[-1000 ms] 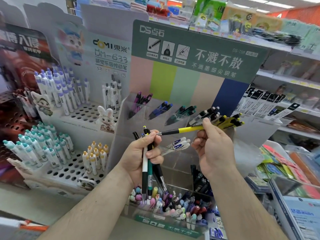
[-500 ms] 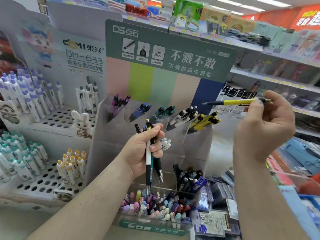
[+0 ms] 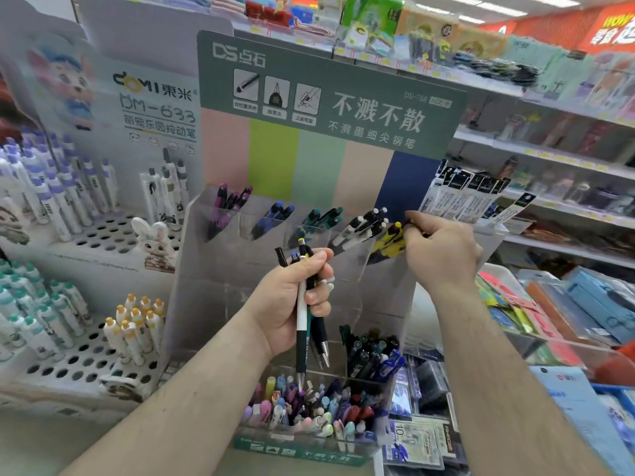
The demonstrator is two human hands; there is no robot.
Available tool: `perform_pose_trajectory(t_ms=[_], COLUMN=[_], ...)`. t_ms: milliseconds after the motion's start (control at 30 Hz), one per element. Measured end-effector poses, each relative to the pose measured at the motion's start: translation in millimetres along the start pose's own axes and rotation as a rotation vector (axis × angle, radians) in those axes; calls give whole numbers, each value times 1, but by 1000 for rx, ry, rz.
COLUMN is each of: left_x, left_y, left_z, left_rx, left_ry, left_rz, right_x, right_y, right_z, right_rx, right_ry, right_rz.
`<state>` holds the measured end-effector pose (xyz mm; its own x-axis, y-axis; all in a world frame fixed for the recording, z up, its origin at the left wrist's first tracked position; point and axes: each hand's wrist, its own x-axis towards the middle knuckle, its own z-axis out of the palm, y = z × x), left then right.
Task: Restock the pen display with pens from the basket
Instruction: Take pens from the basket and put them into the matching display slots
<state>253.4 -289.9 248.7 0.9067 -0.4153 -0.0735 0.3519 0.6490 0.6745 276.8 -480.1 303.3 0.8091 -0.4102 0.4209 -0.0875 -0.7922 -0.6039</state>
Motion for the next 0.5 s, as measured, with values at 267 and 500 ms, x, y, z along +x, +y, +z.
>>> perform_pose_trajectory(t_ms=[267, 500], left_x=[-6, -5], left_y=[2, 5], left_z=[-3, -10], left_rx=[34, 18], left_ry=[44, 238], left_rz=[23, 34], right_x=[-11, -96], right_y=[-10, -49], right_z=[-2, 12], right_rx=[-50, 239], right_ry=[120, -505], right_rz=[-107, -190])
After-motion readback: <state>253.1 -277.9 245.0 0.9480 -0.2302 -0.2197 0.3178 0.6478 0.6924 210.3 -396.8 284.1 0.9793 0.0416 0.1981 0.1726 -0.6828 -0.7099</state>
